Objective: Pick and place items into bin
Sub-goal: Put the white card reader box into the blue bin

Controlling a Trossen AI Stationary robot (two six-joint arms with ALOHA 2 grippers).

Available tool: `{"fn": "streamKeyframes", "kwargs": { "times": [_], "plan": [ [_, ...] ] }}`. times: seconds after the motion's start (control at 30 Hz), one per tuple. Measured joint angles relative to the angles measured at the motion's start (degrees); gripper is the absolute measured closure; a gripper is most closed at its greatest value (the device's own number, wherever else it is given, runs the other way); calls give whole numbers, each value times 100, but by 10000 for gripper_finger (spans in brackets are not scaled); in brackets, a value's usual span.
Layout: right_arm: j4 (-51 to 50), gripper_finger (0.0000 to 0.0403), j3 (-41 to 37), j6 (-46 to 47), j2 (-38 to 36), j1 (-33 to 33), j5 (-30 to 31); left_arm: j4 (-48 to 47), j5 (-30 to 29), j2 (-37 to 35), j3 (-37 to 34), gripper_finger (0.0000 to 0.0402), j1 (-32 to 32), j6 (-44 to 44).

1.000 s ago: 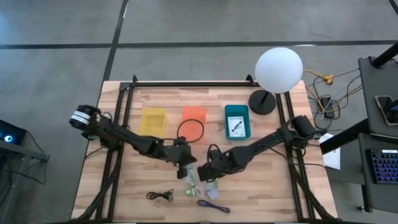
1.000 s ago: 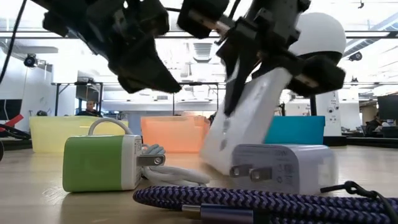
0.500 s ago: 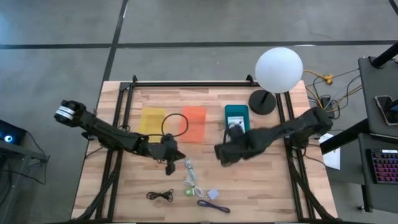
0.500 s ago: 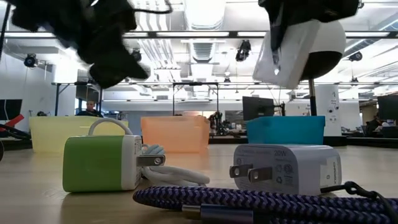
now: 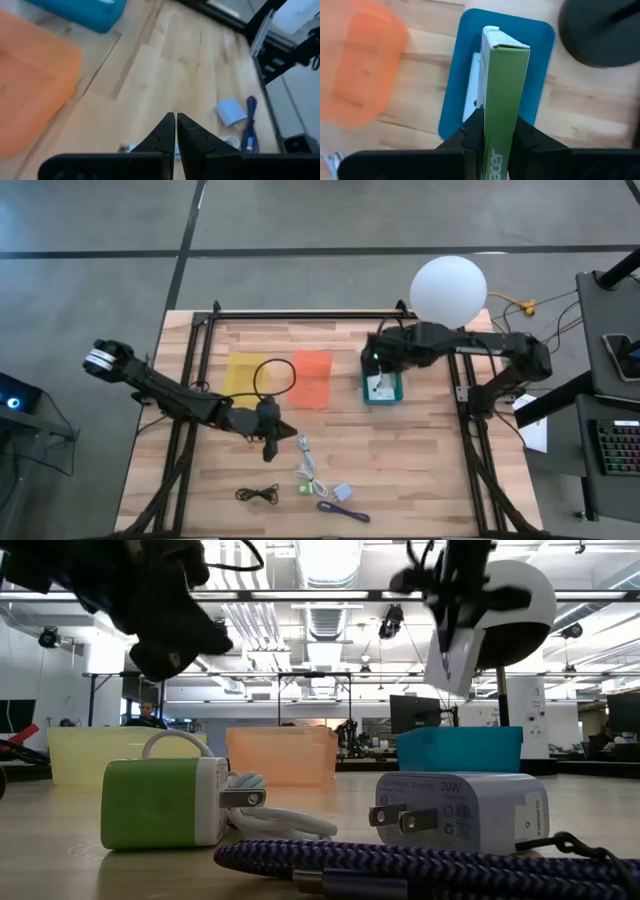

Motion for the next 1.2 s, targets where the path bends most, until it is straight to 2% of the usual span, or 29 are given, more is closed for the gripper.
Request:
{"fn": "streamKeyframes", "kwargs": {
  "times": [0.27, 0.53, 0.73, 1.03, 1.2],
  "plan": [
    [1434, 363, -1032, -631, 189, -598, -717, 249, -7, -132, 4, 400, -64, 42],
    [2624, 362, -1937, -550, 221, -889, -1196, 242, -48, -153, -22, 400, -90, 48],
    [3418, 362, -2210, -509, 215, -1017, -1439, 240, -197, -143, -29, 400, -90, 48],
    [3159, 361, -2220, -397, 212, -1065, -1444, 179, -258, -138, -33, 400, -90, 48],
    [2430, 328, -1867, -705, 219, -1061, -1117, 168, -258, -137, -35, 400, -90, 48]
  ]
}}
